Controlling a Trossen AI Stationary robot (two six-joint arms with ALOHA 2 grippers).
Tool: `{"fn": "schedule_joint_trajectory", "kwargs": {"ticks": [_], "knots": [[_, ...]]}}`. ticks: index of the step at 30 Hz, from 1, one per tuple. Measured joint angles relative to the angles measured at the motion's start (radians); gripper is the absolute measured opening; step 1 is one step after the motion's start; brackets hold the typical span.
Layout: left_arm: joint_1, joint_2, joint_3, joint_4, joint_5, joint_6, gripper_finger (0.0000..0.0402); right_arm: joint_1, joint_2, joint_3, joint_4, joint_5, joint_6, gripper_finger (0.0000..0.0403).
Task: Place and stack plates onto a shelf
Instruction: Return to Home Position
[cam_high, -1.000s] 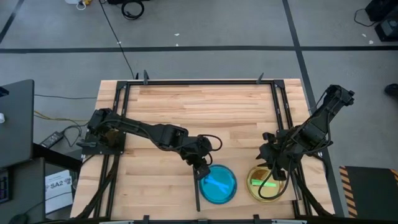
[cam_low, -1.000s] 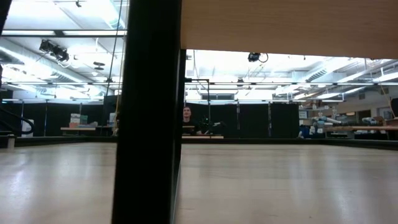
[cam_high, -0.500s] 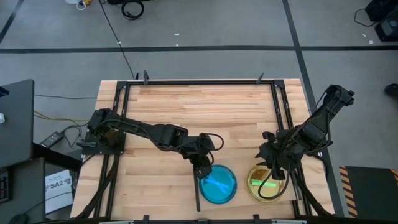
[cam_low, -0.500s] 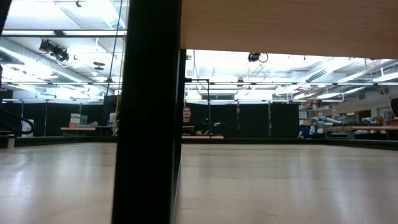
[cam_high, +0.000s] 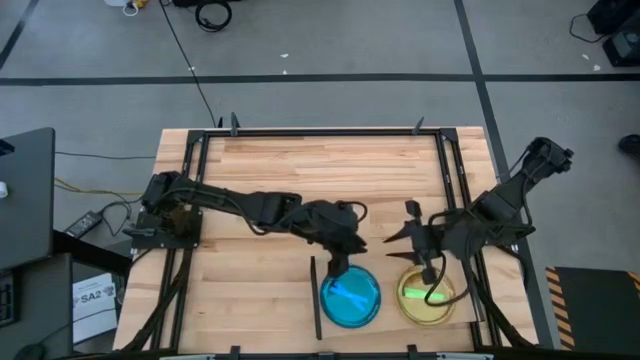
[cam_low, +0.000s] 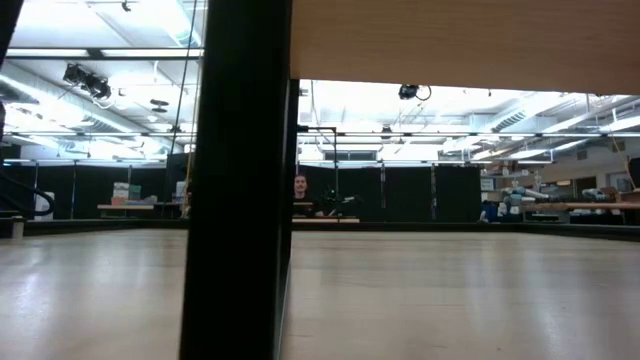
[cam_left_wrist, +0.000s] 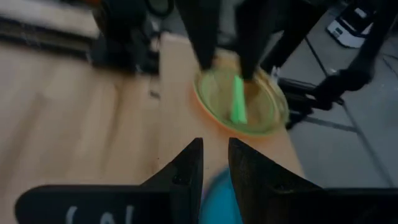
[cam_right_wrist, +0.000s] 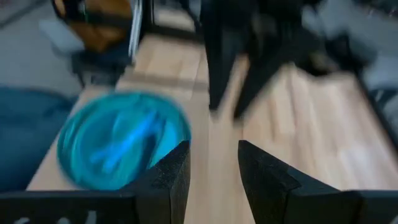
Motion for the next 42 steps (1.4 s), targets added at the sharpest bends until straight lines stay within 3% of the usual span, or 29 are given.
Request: {"fn": "schedule_joint_trajectory", "kwargs": {"ticks": [10, 17, 21, 30, 42], "knots": [[0.057, -0.035, 0.0, 0.063, -0.107, 0.267, 0.008, -0.116, 0.0, 0.0, 0.364, 0.0, -0.278, 0.014], [0.047, -0.101, 0.0, 0.045, -0.214, 0.418, 0.0079, -0.164, 0.0, 0.0, 0.431, 0.0, -0.289, 0.014], [0.045, -0.135, 0.0, 0.066, -0.226, 0.483, 0.0079, -0.165, 0.0, 0.0, 0.43, 0.0, -0.289, 0.014], [0.046, -0.237, -0.001, -0.02, -0.227, 0.534, 0.0079, -0.161, -0.003, 0.0, 0.44, 0.0, -0.289, 0.014], [0.026, -0.534, -0.021, -0.372, -0.232, 0.426, 0.0079, -0.161, -0.15, 0.0, 0.441, -0.011, -0.259, 0.014]]}}
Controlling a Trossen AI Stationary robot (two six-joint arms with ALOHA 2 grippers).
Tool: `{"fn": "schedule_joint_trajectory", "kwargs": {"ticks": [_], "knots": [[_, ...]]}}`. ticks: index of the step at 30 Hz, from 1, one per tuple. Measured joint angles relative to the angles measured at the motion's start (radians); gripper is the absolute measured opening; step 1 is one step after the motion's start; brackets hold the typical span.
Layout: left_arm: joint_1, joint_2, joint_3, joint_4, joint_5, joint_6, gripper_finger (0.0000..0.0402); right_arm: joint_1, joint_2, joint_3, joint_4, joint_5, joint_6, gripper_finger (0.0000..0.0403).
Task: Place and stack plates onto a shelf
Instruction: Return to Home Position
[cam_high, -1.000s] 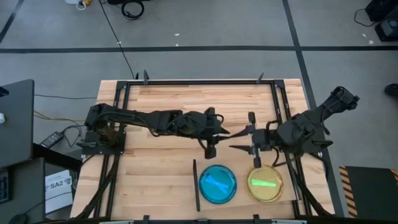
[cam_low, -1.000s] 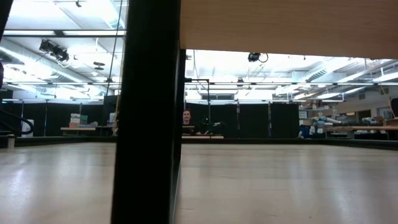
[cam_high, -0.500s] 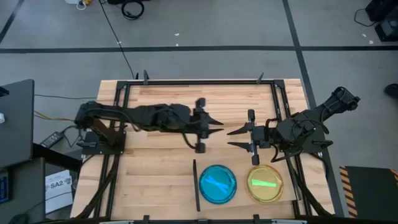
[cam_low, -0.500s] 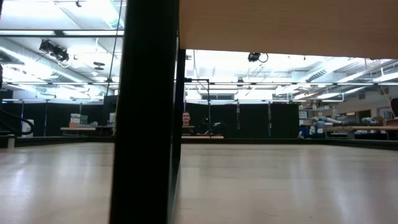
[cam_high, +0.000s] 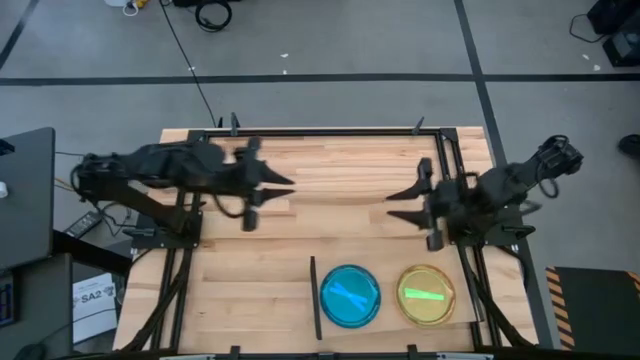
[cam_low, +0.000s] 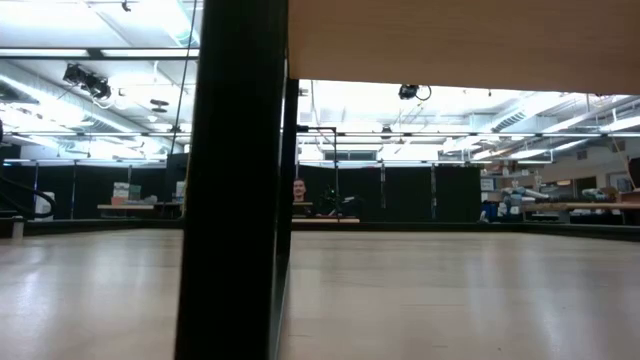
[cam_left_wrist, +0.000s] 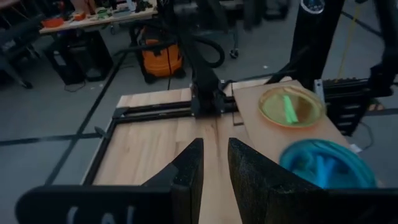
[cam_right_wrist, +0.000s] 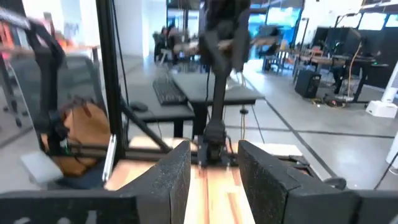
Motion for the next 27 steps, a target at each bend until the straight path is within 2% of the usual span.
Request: {"fn": "schedule_joint_trajectory", "kwargs": {"ticks": [5, 12, 20, 27], "knots": [[-0.075, -0.174, -0.18, 0.007, -0.078, -0.056, 0.0079, 0.0, -0.096, 0.0, -0.007, -0.015, 0.0, 0.014], [-0.221, -0.474, -0.589, 0.142, -0.253, -0.127, 0.0079, 0.0, -0.184, 0.0, -0.086, -0.023, 0.001, 0.014], [-0.283, -0.809, -1.031, 0.403, -0.265, -0.072, 0.0079, 0.0, -0.202, 0.0, -0.153, -0.024, 0.001, 0.014], [-0.283, -1.061, -1.239, 0.431, -0.292, -0.071, 0.0079, 0.0, -0.202, 0.0, -0.176, -0.024, 0.001, 0.014]]}}
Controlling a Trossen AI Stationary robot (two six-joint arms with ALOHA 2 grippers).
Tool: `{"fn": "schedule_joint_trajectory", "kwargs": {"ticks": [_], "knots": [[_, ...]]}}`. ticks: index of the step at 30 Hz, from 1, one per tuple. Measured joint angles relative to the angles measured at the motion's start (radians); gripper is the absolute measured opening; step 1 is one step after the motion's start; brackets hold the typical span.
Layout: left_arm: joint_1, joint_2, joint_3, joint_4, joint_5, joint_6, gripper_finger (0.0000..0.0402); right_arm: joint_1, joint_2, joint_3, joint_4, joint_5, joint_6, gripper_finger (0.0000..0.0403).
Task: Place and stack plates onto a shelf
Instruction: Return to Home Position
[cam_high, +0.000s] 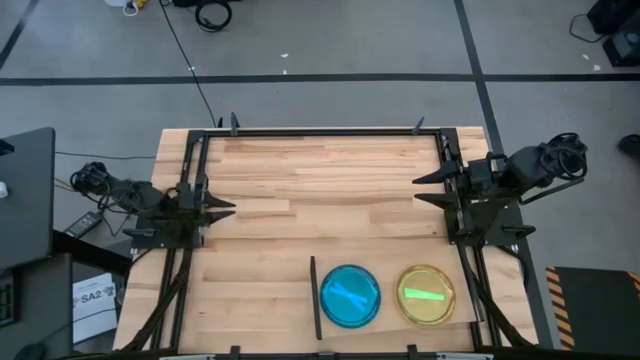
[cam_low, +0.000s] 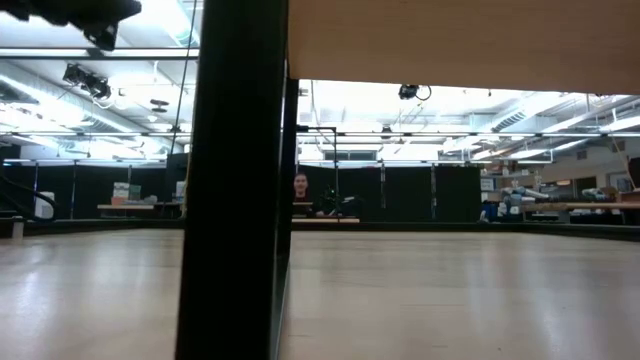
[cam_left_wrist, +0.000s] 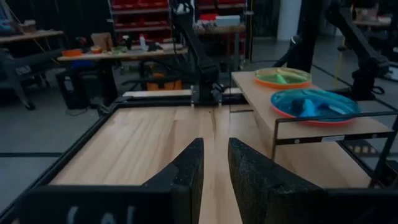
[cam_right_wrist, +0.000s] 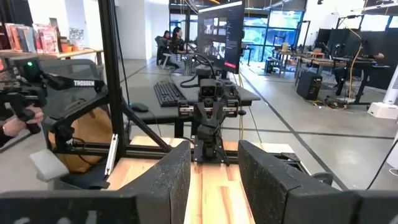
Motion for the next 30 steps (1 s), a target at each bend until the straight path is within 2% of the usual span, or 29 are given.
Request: {"fn": "schedule_joint_trajectory", "kwargs": {"ticks": [10, 18, 24, 26, 30], "knots": [[0.002, -0.245, -0.117, 0.003, -0.014, 0.118, 0.0079, -0.001, 0.0, 0.0, 0.0, 0.0, 0.0, 0.014], [0.004, -0.248, -0.2, 0.108, -0.047, 0.213, 0.0079, -0.001, 0.0, 0.0, -0.002, -0.001, 0.0, 0.014], [0.006, -0.247, -0.282, 0.267, -0.074, 0.313, 0.0079, -0.001, 0.002, 0.0, -0.003, -0.001, -0.002, 0.014], [0.023, -0.248, -0.309, 0.339, -0.094, 0.348, 0.0079, -0.001, 0.002, 0.0, -0.003, 0.0, -0.002, 0.014], [0.083, -0.247, -0.345, 0.378, -0.092, 0.368, 0.0079, -0.002, 0.007, 0.0, -0.003, 0.0, -0.003, 0.014]]}}
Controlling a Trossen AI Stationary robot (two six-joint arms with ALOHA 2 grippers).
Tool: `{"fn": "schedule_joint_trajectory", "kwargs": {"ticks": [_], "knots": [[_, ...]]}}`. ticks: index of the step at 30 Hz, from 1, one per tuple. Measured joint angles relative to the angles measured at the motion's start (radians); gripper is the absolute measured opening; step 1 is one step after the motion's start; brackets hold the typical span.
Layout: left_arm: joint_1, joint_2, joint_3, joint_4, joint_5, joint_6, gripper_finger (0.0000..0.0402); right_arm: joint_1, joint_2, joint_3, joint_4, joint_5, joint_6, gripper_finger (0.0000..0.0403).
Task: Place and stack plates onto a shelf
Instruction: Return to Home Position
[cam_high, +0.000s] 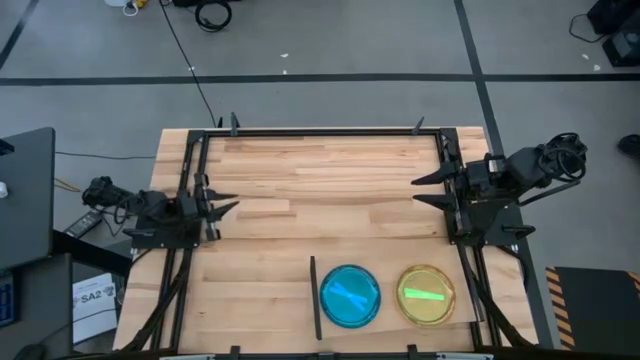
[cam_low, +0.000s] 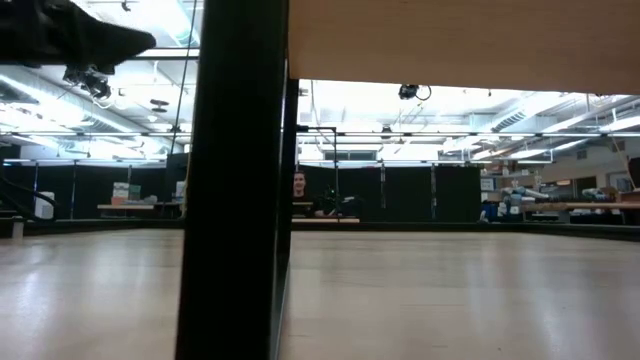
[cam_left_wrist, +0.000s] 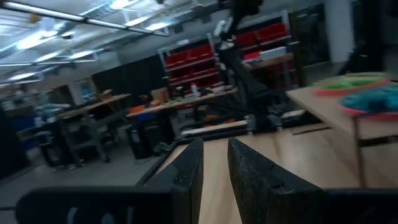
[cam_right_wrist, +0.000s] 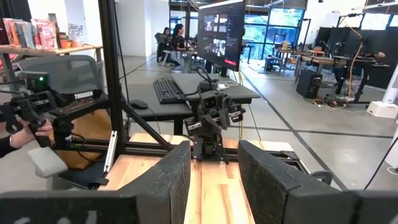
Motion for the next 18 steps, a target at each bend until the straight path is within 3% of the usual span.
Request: {"fn": "schedule_joint_trajectory", "kwargs": {"ticks": [4, 12, 18], "knots": [[0.084, 0.0, -0.023, 0.004, 0.043, -0.025, 0.0079, 0.0, 0.006, 0.0, 0.0, 0.0, -0.002, 0.014], [0.258, 0.0, -0.038, -0.012, 0.232, -0.089, 0.0079, 0.0, 0.014, 0.0, 0.0, 0.0, -0.002, 0.014], [0.344, 0.0, -0.038, -0.104, 0.326, -0.161, 0.0079, 0.0, 0.015, 0.0, -0.02, -0.001, 0.0, 0.014]]}}
